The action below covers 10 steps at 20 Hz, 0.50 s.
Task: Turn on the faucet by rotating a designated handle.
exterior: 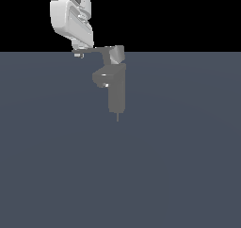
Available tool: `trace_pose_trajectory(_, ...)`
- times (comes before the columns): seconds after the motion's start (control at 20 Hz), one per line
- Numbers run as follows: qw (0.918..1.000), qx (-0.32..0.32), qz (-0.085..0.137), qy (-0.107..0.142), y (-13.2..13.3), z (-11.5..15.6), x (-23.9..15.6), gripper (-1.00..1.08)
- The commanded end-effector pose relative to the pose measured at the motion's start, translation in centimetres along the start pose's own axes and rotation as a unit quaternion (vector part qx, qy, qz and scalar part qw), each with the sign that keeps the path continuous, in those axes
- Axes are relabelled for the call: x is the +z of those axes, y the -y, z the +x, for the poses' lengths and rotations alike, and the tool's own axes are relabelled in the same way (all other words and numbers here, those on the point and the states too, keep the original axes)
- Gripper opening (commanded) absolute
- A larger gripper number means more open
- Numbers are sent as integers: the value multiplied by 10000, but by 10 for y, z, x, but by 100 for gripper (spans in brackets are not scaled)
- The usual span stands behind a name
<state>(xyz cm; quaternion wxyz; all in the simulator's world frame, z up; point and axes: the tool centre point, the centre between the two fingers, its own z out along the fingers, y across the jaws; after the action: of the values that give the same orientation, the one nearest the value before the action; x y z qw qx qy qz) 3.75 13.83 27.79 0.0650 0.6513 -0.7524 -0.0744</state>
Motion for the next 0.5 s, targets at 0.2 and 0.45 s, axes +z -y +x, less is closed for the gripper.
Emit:
trace_pose_trajectory(0.2, 10000, 3, -8, -21, -9, 2, 1, -100)
trace_pose_trajectory(0.45, 10000, -1, -7, -19, -20, 10, 1, -100)
